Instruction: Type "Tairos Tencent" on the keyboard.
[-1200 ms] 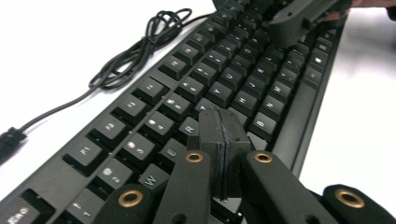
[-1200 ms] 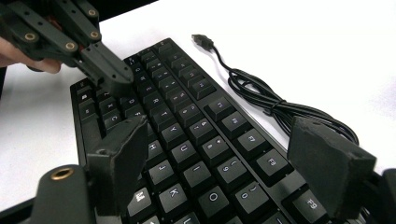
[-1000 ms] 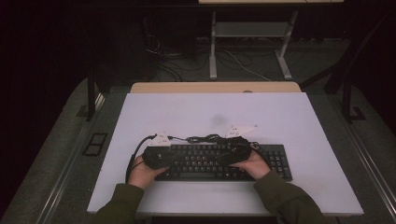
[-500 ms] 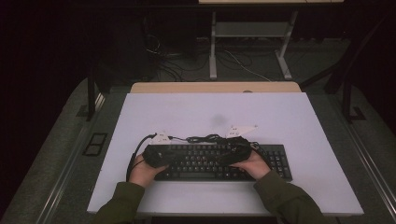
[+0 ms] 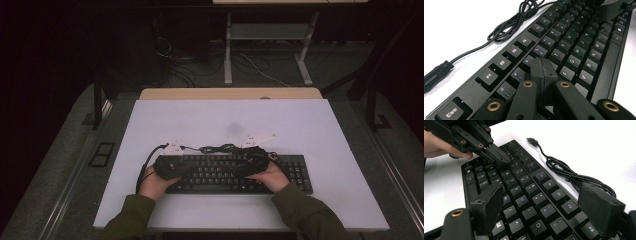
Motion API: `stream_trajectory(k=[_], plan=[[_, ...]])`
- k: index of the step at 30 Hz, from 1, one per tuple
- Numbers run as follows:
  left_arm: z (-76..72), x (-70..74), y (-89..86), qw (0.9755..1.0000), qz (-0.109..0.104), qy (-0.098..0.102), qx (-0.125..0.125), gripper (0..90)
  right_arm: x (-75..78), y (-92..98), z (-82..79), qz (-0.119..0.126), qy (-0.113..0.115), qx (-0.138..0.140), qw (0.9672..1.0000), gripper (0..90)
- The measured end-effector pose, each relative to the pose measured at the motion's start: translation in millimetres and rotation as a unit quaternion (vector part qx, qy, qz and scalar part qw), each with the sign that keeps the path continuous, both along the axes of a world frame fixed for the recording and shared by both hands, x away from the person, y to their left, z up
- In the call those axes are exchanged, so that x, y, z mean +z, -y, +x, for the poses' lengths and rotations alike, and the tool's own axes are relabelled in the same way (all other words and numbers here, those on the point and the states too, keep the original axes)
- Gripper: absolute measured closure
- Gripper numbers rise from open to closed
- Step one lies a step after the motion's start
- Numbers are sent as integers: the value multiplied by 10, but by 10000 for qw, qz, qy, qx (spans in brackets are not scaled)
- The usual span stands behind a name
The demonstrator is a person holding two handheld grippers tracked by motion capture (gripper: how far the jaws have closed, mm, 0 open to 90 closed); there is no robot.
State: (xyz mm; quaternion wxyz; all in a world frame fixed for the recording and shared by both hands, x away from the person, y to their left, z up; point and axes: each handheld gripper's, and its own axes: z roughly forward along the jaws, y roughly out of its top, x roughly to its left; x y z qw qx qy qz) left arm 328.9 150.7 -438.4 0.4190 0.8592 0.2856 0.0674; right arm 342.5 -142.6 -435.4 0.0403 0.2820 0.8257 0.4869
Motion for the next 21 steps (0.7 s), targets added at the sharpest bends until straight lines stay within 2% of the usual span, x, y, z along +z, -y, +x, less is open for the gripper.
stream_trajectory(k=[12, 16, 21], plan=[[-20, 48, -15, 10000, 30, 78, -34, 893, 3, 7, 6, 12, 20, -1, 10000, 201], [-37, 67, -15, 10000, -48, 68, -7, 890, 10, 10, 4, 15, 18, -6, 10000, 201], [-68, 83, -16, 9999, -95, 117, 36, 793, 10, 8, 2, 1, 37, 22, 10000, 197]])
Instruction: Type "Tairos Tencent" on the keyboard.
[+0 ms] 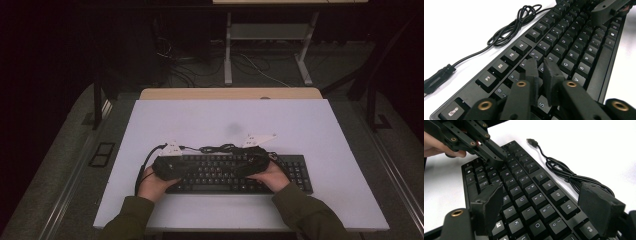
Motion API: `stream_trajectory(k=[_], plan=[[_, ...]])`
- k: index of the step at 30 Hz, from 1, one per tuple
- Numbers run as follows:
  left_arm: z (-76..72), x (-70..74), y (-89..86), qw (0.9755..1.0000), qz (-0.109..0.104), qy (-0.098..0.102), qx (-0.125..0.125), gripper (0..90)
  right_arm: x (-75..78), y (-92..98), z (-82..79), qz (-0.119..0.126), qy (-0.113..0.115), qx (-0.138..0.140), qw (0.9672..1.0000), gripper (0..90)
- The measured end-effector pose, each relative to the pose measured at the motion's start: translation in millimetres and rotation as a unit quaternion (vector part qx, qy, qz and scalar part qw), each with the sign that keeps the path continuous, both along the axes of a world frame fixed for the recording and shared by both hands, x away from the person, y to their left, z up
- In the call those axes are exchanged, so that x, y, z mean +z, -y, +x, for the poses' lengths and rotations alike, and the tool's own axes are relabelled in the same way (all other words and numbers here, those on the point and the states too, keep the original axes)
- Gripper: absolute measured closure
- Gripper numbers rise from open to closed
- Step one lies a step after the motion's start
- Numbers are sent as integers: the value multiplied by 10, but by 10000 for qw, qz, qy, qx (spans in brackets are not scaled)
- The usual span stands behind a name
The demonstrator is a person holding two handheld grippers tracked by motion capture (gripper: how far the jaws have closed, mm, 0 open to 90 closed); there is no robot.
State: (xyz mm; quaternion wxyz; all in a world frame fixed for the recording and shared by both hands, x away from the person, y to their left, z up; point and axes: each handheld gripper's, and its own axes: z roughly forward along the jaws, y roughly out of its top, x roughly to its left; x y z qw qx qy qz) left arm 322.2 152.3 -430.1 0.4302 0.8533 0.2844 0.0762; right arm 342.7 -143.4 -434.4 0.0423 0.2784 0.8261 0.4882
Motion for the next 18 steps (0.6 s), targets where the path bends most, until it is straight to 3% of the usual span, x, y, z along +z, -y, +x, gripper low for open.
stream_trajectory(k=[6, 18], plan=[[-23, 19, -19, 10000, -23, 34, 91, 674, 23, -15, -31, -99, -43, 180, 9998, 192], [-45, 5, -22, 9995, -110, 76, 271, 416, 47, -62, -92, -73, -212, 478, 9986, 505]])
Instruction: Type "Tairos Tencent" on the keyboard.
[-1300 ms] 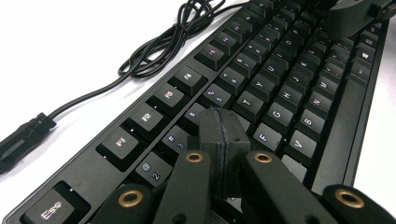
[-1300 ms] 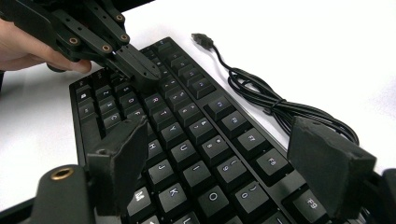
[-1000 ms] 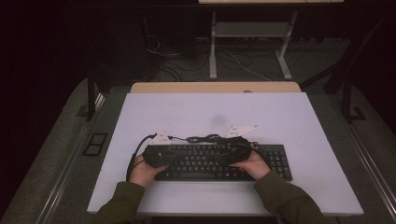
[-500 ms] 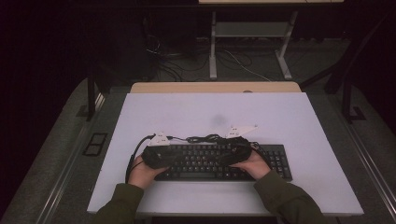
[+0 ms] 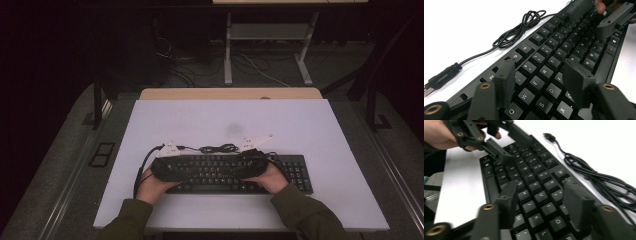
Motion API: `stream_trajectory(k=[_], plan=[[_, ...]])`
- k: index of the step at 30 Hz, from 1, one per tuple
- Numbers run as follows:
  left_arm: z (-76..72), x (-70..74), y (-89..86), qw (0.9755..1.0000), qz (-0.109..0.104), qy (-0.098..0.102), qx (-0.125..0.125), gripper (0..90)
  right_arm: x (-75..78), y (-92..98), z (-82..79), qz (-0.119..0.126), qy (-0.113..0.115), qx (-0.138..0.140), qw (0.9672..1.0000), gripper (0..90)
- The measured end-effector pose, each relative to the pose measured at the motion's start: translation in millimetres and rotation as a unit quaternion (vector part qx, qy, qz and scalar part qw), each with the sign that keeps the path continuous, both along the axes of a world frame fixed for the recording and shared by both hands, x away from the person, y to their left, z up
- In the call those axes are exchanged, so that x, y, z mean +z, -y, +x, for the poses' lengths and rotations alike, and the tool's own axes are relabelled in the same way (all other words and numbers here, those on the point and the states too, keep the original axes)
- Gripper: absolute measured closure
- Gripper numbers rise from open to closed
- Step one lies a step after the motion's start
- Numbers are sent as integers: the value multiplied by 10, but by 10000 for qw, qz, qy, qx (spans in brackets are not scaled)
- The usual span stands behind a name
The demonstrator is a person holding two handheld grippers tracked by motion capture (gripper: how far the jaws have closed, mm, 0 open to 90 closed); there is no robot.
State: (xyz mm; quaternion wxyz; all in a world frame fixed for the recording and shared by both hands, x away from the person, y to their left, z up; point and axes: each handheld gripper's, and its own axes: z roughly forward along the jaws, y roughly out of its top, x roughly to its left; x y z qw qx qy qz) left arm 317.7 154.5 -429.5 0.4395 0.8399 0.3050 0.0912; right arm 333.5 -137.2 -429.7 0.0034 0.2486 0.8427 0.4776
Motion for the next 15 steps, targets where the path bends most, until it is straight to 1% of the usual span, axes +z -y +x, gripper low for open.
stream_trajectory(k=[3, 8, 11, 15], plan=[[2, -1, -5, 10000, 20, 42, 23, 385, -5, -43, -32, -17, -53, 125, 9999, 589], [-1, -9, -5, 9999, 21, 64, 81, 343, -22, -136, -93, -148, -83, 366, 9992, 742], [-1, -11, -5, 9999, 20, 70, 90, 333, -20, -169, -116, -218, -81, 459, 9987, 809], [-2, -14, 0, 9999, 15, 83, 99, 324, -28, -191, -132, -296, -69, 538, 9981, 865]])
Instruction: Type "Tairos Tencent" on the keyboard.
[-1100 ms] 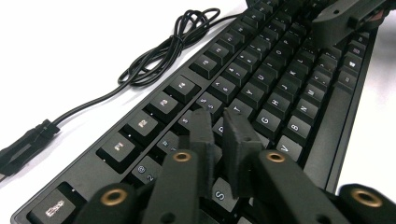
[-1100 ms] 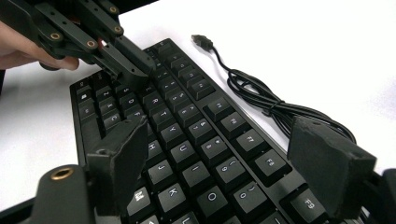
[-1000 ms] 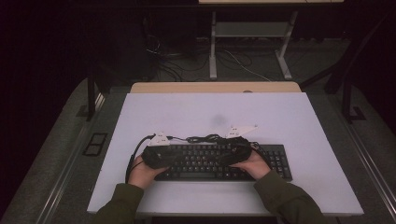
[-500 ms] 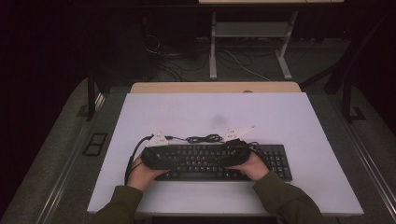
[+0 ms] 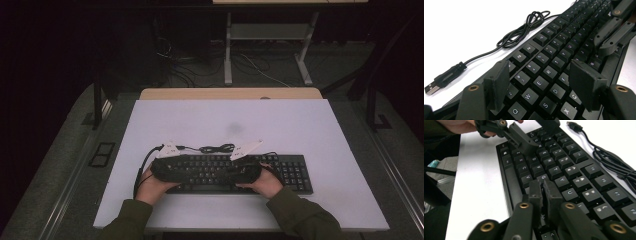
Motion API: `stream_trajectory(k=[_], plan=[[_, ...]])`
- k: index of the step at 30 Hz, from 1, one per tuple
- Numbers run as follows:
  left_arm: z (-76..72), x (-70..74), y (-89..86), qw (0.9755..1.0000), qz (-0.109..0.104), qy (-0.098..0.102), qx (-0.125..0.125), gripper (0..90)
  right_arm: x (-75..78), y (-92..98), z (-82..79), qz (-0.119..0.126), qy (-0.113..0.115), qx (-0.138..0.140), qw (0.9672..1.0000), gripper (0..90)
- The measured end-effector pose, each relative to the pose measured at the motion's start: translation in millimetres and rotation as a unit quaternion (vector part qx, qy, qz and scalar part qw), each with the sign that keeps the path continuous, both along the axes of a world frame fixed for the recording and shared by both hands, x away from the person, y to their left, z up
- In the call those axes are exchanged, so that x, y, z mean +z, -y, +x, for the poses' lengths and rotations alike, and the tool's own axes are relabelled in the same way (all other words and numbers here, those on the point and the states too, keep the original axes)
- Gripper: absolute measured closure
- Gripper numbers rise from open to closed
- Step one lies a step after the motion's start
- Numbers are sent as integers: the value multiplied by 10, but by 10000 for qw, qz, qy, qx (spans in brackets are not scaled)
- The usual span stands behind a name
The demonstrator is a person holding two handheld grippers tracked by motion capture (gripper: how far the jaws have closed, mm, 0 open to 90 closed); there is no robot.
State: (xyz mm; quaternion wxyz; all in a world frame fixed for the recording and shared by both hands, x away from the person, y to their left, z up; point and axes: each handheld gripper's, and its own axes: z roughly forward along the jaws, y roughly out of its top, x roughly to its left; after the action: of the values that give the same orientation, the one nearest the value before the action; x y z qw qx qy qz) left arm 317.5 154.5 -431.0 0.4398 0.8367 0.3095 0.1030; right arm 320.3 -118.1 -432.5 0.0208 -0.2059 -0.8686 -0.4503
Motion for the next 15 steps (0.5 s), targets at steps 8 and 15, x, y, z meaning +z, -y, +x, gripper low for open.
stream_trajectory(k=[8, 15], plan=[[0, -3, 3, 10000, -8, 10, 13, 315, -43, -46, -16, -129, -18, 58, 9999, 893], [-2, 1, 0, 10000, -26, 11, 30, 311, -77, -92, -33, -241, -16, 79, 9997, 893]])
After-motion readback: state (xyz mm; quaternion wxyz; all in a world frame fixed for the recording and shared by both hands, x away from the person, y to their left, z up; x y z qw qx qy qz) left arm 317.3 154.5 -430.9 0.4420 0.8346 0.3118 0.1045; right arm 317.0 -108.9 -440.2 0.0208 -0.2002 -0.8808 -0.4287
